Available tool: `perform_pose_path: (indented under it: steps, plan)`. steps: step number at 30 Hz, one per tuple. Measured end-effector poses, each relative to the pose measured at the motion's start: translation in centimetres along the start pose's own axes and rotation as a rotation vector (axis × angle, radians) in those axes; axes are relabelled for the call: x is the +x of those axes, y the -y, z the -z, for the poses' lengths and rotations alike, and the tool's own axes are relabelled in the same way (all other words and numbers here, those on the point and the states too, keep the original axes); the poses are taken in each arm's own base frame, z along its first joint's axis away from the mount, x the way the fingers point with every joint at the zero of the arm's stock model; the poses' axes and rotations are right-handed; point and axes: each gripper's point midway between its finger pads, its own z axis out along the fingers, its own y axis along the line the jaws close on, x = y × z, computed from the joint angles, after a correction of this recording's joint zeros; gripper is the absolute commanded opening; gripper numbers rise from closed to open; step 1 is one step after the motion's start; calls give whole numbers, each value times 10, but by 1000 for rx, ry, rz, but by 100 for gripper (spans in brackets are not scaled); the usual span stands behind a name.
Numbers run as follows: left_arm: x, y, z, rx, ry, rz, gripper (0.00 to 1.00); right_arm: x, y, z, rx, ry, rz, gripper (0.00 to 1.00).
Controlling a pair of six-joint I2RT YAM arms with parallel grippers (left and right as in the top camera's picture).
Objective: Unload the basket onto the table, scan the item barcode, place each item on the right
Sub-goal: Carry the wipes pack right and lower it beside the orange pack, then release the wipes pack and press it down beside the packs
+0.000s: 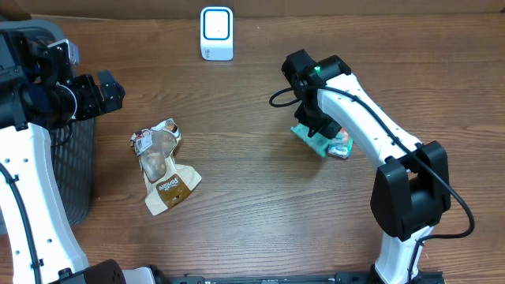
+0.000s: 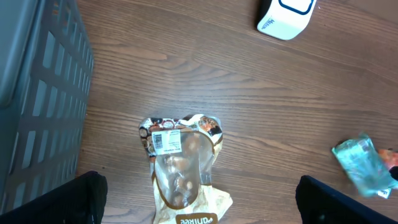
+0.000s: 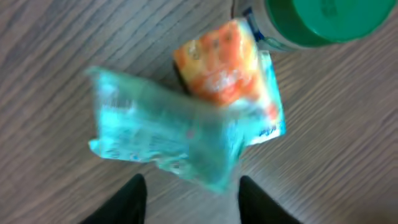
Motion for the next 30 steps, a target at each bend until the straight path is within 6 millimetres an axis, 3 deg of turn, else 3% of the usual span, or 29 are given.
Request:
perform_pose_path:
  steps: [3,12,14,18,22,26,30]
  plan:
    - [0,0,0,0,0,0,100,2,3,0,12,-7,75,60]
    - [0,0,0,-1,0,0,100,14,-9,1,-62,-73,288,60]
    - [0,0,0,0,0,0,100,17,-18,2,-112,-87,328,59]
    - [0,0,0,0,0,0,100,24,-49,8,-269,-107,412,44]
    - [0,0,0,0,0,0,100,37,-83,19,-403,-91,489,38]
    - [0,0,0,0,0,0,100,66,-109,19,-481,-74,574,35]
    - [0,0,0,0,0,0,99,88,-119,7,-509,-78,619,33]
